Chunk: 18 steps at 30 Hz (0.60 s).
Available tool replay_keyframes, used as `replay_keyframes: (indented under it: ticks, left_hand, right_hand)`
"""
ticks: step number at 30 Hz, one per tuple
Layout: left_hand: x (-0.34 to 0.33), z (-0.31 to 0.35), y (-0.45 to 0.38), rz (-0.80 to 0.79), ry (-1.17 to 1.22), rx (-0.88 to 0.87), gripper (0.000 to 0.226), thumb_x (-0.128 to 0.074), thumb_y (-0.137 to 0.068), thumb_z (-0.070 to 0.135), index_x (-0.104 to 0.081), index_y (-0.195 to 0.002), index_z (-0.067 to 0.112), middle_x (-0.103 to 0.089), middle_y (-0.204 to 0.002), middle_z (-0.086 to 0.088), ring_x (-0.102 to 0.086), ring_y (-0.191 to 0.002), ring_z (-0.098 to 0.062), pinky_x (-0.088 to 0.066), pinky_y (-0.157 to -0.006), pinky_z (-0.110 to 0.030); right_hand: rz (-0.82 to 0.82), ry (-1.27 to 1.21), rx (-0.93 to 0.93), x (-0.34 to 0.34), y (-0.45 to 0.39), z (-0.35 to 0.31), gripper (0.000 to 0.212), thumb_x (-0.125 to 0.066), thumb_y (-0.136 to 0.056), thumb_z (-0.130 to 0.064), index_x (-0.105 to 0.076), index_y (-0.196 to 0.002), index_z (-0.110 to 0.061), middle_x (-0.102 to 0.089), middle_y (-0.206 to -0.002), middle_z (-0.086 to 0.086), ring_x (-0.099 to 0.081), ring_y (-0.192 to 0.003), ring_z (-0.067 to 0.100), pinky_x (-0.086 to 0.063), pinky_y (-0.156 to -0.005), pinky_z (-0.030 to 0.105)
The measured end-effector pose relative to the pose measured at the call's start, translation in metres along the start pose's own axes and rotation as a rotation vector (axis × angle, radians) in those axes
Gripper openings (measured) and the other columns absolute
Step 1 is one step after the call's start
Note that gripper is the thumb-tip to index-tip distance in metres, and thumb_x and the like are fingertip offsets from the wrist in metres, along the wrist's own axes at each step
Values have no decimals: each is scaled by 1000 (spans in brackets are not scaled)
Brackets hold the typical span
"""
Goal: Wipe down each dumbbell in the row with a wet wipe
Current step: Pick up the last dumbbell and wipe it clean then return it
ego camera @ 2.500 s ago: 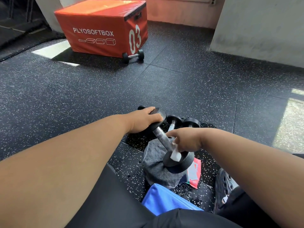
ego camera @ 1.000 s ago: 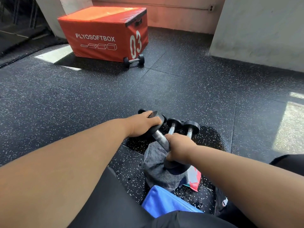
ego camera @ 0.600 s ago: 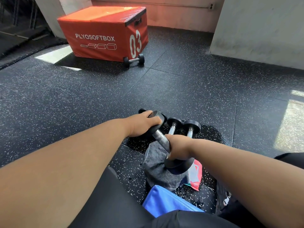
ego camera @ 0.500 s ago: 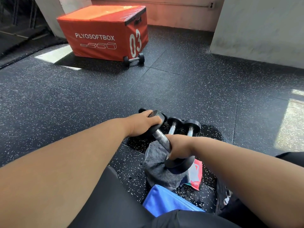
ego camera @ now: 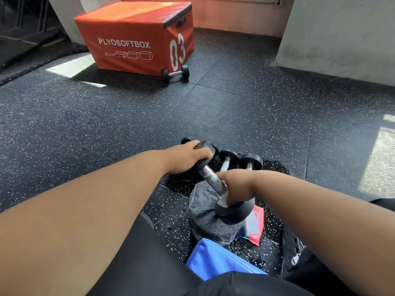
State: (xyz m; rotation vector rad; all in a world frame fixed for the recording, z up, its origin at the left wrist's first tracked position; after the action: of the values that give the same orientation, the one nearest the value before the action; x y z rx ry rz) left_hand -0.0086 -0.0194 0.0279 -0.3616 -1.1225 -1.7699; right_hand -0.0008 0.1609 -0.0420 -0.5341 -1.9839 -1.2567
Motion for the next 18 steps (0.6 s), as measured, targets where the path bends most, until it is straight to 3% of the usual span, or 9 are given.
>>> replay_keyframes:
  ticks: [4, 7, 13, 18]
  left_hand:
    - [0, 1, -2, -2, 8, -3, 87, -52, -82, 74, -37, -160, 41, -60, -137, -10, -61, -114, -29, -47, -109, -49]
    - [-1, 1, -3, 2, 18, -15, 84, -52, -79, 75, -42, -156, 41, -61, -135, -8, -62, -113, -28, -47, -109, -49]
    - [-3, -1, -6, -1, 20, 0, 94, -51, -74, 82, -36, -159, 43, -60, -140, -7, -61, -118, -31, -45, -111, -52]
    - [-4, -3, -6, -2, 12, 15, 100, -51, -71, 86, -34, -161, 46, -58, -143, -7, -58, -123, -34, -43, -112, -54]
  right_hand:
    - [159, 38, -34, -4, 0, -8, 54, -89, -70, -33, -53, -110, -27, -69, -100, -2, -66, -95, 29, -56, -81, 36]
    - [245, 11, -80, -12, -1, -10, 52, -83, -62, -33, -47, -99, -28, -63, -85, -4, -65, -82, 28, -60, -76, 39]
    - [302, 16, -132, -18, -1, -7, 54, -79, -57, -32, -43, -97, -27, -64, -79, -4, -66, -72, 26, -62, -70, 41]
    - [297, -23, -119, -16, 0, -5, 61, -84, -56, -37, -48, -104, -32, -58, -92, -3, -65, -82, 28, -61, -77, 42]
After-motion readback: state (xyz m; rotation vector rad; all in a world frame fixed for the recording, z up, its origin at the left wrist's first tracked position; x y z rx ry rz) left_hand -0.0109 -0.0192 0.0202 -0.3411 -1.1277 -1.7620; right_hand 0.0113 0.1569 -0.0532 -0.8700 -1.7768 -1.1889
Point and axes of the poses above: each hand's wrist, its own y-axis away from the middle knuckle, its own x-axis out of the back of the hand, z = x × y, the point moved 5 cm from there along -y, towards the middle knuckle
